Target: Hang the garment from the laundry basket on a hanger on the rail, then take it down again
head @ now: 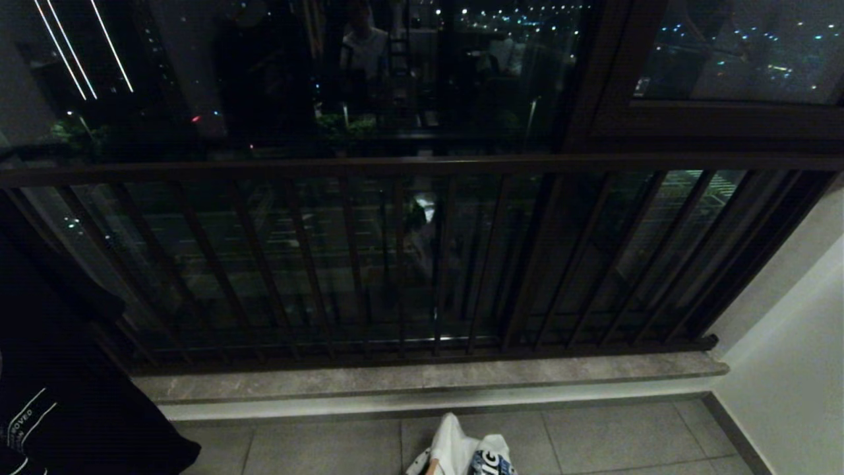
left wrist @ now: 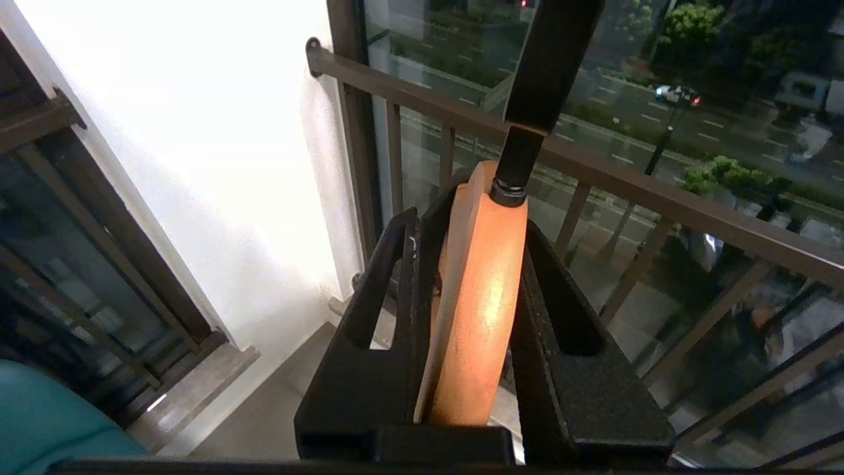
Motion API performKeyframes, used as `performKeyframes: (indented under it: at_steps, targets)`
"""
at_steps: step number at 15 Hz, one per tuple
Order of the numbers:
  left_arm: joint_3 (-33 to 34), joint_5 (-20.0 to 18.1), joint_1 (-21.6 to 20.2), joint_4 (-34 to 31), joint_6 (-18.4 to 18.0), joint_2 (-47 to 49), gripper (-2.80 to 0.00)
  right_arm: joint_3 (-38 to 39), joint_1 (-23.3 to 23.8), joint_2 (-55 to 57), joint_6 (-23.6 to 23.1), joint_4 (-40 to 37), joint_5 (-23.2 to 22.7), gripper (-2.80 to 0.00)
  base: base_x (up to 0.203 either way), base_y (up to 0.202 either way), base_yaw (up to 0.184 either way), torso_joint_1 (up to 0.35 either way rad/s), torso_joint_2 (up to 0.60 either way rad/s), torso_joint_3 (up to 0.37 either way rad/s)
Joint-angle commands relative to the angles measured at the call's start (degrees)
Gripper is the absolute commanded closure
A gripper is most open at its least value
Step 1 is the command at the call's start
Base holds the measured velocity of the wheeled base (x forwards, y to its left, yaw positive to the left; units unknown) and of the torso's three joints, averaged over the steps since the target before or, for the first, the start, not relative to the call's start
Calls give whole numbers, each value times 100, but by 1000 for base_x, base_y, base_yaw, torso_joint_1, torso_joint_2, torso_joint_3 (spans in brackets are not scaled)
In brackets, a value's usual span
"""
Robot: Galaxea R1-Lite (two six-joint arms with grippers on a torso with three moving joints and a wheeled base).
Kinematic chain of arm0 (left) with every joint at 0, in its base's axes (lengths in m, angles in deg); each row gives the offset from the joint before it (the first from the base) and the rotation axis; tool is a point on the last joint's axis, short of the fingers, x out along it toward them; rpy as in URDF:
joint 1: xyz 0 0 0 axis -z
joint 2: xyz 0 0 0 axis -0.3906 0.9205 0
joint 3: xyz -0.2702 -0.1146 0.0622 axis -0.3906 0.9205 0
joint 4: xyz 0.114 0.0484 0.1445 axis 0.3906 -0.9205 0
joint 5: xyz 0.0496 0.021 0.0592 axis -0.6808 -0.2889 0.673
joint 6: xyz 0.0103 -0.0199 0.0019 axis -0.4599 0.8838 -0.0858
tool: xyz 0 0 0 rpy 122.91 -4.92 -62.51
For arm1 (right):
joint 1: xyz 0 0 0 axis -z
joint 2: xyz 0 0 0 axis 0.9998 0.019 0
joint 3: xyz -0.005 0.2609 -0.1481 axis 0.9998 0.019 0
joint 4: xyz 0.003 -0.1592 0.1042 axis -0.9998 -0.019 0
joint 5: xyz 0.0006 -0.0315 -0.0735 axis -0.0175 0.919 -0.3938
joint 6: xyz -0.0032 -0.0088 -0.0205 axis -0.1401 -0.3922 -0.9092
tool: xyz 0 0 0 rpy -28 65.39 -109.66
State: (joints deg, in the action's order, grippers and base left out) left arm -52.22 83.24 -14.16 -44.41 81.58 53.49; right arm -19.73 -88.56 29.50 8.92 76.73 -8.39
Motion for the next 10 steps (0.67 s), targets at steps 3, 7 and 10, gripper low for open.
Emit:
performKeyframes:
  at_steps: [3,7,10]
  targets:
    - [30,1,-2,-12,24,-190,0,0,0,-1,-1,1,-1,0,0,0,0,0,0,0]
    - [47,1,-2,-3,137,-300,0,0,0,-1,-1,1,-1,0,0,0,0,0,0,0]
    - [347,1,6,556,280,-335,0,0,0,-1,-1,1,-1,0,0,0,0,0,0,0]
